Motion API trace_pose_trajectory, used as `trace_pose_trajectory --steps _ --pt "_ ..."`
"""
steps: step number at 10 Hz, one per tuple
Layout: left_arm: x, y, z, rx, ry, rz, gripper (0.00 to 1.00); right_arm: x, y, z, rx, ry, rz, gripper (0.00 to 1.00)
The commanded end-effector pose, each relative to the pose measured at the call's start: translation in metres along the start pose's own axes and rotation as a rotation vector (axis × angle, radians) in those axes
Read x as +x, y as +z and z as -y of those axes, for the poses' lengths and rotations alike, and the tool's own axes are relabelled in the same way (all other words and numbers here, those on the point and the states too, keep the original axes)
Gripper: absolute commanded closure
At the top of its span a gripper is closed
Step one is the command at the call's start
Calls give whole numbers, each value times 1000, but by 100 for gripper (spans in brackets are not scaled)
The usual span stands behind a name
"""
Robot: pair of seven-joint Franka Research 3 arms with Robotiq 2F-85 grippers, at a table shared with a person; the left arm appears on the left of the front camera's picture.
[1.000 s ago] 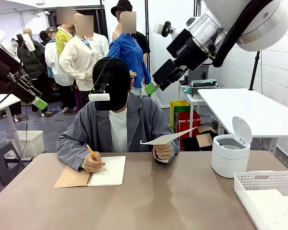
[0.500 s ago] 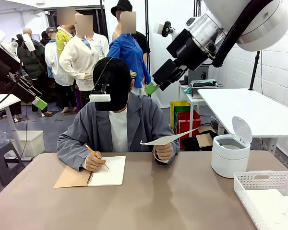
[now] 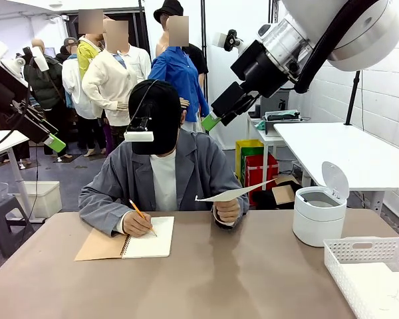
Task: Sort the paper based on its condition.
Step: If a person hands you a paper, place it in the Organizing basket , and if it's crumpled, put it in the Trash can.
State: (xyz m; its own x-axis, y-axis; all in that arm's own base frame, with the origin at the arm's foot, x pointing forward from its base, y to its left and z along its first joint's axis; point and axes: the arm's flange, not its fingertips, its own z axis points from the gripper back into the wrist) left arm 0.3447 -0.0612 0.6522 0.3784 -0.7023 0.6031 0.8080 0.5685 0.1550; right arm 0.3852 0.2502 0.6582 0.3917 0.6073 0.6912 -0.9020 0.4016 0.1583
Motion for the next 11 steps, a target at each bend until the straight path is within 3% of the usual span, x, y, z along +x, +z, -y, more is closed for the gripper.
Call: trace_pose_trajectory --steps 1,2,6,11 --pt "-1 0 0 -2 2 1 0 0 0 0 6 -6 7 0" --pt "-1 0 0 -2 2 1 0 0 0 0 0 0 0 0" --pt "-1 0 0 -2 2 1 0 -7 -11 66 16 -428 -217 0" --pt "-1 0 0 -2 2 1 0 -59 -44 165 65 -1021 -396 0"
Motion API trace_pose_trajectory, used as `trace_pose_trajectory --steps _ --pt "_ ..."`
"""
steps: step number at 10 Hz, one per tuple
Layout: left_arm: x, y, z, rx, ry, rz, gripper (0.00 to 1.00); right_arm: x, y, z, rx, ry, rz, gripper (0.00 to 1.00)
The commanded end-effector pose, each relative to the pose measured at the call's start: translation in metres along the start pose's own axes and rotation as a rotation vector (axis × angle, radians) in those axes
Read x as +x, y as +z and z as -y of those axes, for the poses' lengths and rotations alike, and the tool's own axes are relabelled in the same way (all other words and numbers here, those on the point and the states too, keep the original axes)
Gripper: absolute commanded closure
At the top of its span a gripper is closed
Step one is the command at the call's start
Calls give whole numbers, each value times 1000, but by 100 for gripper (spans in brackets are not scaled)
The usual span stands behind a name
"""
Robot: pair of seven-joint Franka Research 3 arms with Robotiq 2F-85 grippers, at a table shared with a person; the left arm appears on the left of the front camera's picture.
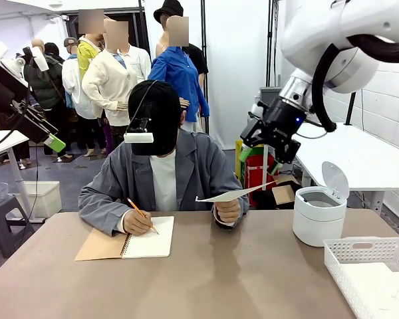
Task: Sort the paper based on its condition.
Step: If a person hands you a paper, place it in the Organizing basket , and if it's crumpled, put it in the Trash can.
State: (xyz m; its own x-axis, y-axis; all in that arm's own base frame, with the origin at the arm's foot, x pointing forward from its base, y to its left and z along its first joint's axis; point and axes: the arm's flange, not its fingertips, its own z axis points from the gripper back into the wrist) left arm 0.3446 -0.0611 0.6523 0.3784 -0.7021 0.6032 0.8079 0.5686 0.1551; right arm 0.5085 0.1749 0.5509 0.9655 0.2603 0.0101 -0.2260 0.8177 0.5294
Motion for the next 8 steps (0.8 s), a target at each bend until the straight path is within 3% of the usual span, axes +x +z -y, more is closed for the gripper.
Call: trace_pose_trajectory --steps 1,2,3,4,8 --pt "-1 0 0 -2 1 1 0 14 6 6 52 -153 -13 0" --pt "-1 0 0 -2 1 1 0 14 6 9 41 -153 -3 0" --pt "-1 0 0 -2 1 1 0 2 8 -8 -22 28 71 0" --pt "-1 0 0 -2 1 1 0 11 -2 23 12 -137 -16 0" --pt "-1 0 0 -2 1 1 0 10 1 19 5 -113 0 0"
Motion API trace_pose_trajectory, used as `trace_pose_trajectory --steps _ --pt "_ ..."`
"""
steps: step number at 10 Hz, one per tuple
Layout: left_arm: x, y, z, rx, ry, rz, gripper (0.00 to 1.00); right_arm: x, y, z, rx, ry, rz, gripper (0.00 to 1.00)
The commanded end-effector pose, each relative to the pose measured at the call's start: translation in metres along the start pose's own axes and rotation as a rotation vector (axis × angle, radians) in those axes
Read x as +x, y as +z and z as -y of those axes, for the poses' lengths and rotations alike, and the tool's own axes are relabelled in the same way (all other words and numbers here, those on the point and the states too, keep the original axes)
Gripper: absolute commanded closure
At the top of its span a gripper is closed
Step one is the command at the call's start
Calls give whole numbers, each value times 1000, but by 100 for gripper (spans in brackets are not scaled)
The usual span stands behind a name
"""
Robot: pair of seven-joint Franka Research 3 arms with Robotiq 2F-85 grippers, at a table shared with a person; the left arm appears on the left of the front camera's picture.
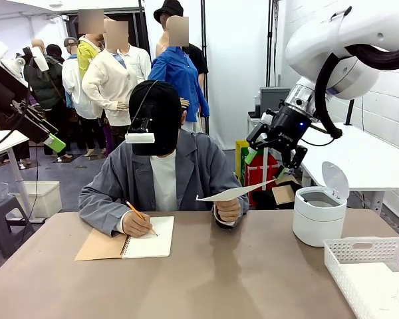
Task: Sort the paper based on its condition.
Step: If a person hands you a paper, place it in the Organizing basket , and if it's crumpled, put it in the Trash can.
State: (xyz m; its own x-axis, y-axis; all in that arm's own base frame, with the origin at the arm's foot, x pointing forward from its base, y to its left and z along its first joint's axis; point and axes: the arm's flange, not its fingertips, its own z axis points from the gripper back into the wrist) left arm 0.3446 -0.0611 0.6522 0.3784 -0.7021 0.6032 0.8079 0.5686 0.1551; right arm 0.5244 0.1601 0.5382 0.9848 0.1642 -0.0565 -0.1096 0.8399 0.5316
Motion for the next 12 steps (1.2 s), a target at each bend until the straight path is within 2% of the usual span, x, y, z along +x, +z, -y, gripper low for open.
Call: trace_pose_trajectory --steps 1,3,6,9,12 --pt "-1 0 0 -2 1 1 0 14 -7 5 45 -120 -49 0" --pt "-1 0 0 -2 1 1 0 36 -18 25 67 -244 -139 0" --pt "-1 0 0 -2 1 1 0 53 -43 49 119 -385 -197 0" --pt "-1 0 0 -2 1 1 0 59 -60 66 256 -482 -241 0" --pt "-1 0 0 -2 1 1 0 54 -75 70 339 -526 -338 0"
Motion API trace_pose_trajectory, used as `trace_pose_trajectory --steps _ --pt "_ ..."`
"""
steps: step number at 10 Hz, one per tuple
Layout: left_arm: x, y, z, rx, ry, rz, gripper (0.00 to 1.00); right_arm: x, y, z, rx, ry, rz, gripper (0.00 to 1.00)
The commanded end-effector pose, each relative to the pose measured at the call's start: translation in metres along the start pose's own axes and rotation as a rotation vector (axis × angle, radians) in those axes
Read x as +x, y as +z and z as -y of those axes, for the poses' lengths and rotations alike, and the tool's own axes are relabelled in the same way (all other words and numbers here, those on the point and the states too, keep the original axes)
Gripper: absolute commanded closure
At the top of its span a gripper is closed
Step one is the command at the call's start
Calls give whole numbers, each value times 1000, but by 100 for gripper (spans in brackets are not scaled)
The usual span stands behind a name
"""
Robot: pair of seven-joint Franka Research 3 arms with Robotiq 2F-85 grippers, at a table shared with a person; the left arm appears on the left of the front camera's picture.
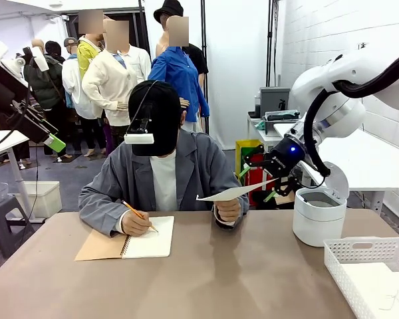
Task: Sort the paper based on its condition.
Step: If a person hands you a paper, place it in the Organizing basket , and if it's crumpled, put it in the Trash can.
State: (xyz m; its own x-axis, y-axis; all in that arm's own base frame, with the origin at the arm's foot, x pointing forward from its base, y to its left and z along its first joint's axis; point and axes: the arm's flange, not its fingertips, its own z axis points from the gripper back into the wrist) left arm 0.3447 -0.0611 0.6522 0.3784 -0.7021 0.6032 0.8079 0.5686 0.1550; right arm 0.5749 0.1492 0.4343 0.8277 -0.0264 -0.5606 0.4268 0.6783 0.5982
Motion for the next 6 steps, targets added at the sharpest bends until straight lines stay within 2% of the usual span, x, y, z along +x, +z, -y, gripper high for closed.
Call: trace_pose_trajectory --steps 1,3,4,6 --pt "-1 0 0 -2 1 1 0 1 -4 2 69 -45 -72 0" --pt "-1 0 0 -2 1 1 0 2 -11 2 116 -37 -104 0" --pt "-1 0 0 -2 1 1 0 2 -13 4 132 4 -132 12" --pt "-1 0 0 -2 1 1 0 3 -16 6 138 -23 -151 51"
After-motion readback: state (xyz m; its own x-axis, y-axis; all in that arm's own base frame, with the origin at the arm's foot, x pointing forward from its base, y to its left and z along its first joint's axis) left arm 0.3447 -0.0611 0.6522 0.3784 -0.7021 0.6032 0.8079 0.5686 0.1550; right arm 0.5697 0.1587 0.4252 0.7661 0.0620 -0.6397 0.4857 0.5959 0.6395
